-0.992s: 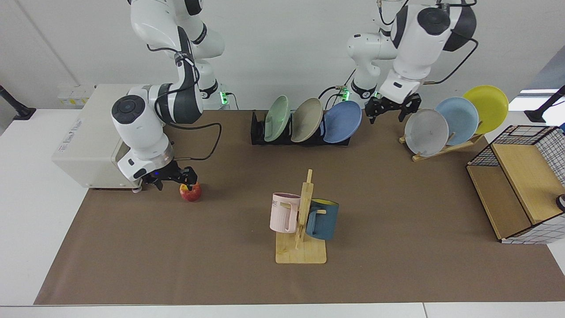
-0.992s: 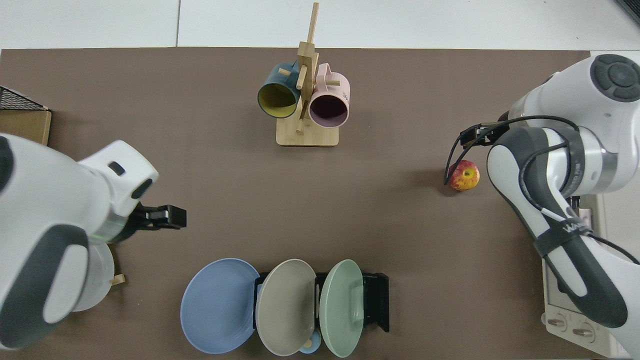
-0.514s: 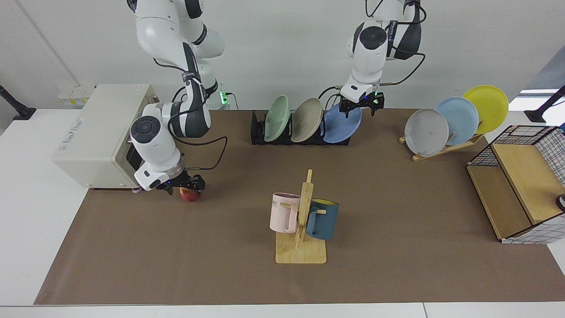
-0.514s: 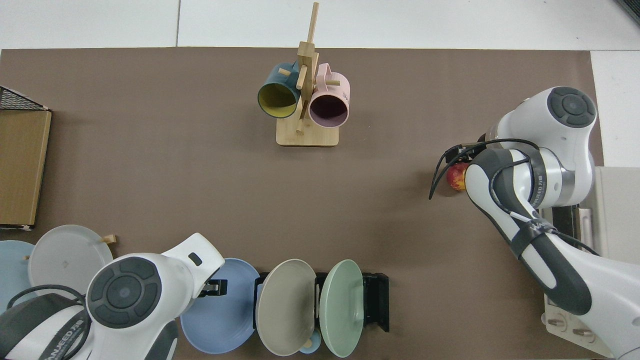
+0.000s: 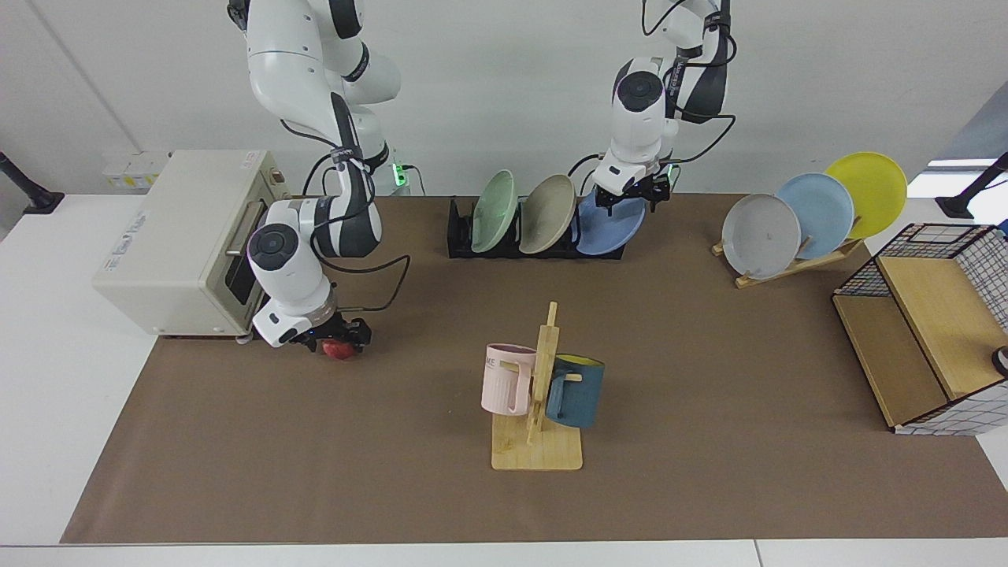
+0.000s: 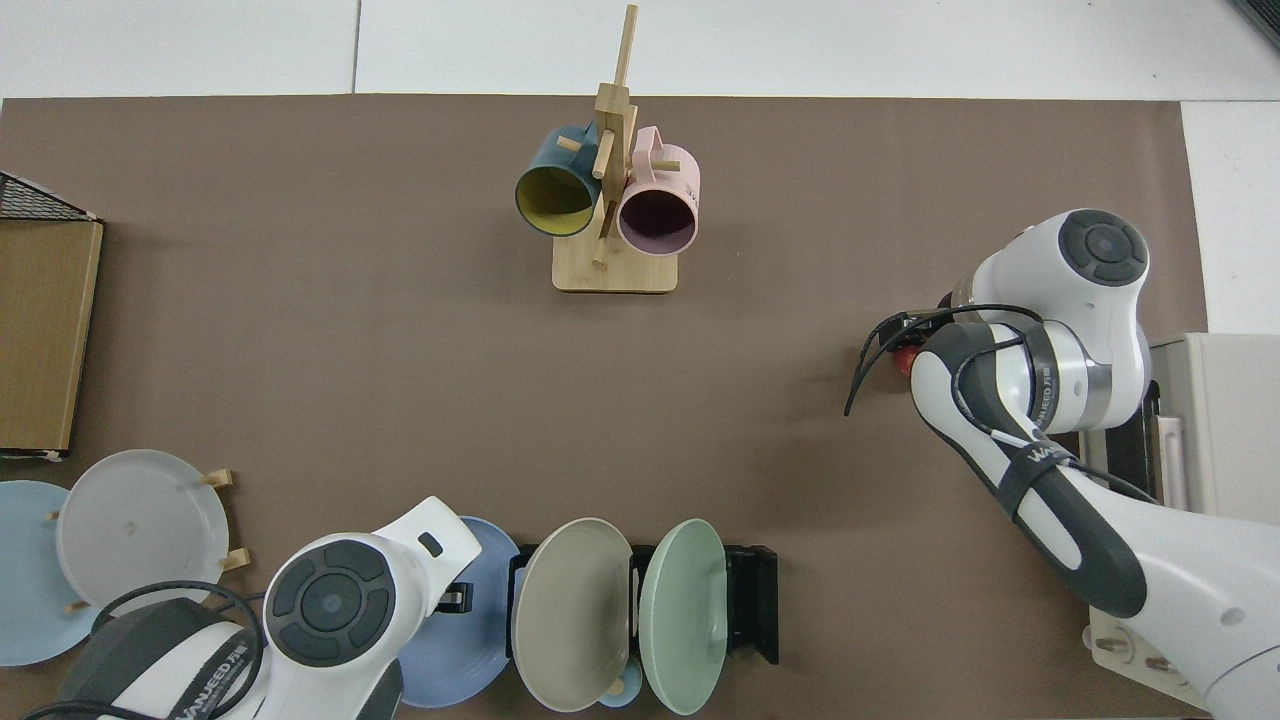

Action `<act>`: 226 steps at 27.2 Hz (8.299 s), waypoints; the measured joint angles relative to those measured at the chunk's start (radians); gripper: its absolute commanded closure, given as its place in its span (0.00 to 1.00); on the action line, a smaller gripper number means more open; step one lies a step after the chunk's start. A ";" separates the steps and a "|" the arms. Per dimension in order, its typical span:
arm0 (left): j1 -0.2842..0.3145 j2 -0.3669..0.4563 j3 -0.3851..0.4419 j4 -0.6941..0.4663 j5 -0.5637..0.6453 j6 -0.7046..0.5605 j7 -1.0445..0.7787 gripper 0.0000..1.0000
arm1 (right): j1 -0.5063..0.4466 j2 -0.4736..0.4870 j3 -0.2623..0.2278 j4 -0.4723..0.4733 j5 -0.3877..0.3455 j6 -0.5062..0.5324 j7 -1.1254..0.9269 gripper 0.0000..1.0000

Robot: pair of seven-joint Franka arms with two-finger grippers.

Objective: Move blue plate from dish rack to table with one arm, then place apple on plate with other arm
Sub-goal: 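Grasp the apple with the right gripper while the left gripper reaches the rack, then grasp the blue plate in the rack and lift it with the left gripper, then carry the blue plate toward the table middle with the left gripper, then lower the blue plate onto the table and withdraw the left gripper, then move the held apple over the blue plate with the right gripper, then release the apple onto the blue plate and lift the right gripper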

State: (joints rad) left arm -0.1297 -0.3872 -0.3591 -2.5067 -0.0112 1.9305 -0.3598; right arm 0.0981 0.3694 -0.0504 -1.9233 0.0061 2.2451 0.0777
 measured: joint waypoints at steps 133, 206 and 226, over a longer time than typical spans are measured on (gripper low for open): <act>0.050 0.512 0.052 0.425 -0.184 0.299 -0.305 0.00 | 0.199 -0.274 0.004 0.264 0.030 -0.506 0.007 1.00; 0.151 0.258 0.309 0.756 -0.013 -0.380 0.265 0.00 | 0.605 0.006 -0.043 0.148 0.151 0.094 0.115 0.00; 0.151 0.262 0.311 0.755 -0.013 -0.326 0.265 0.00 | 0.521 -0.374 -0.174 0.160 0.149 -0.349 -0.042 0.00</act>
State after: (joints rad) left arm 0.0214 -0.1255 -0.0479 -1.7518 -0.0247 1.6043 -0.0950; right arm 0.6188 -0.0048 -0.2246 -1.7628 0.1548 1.8960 0.0356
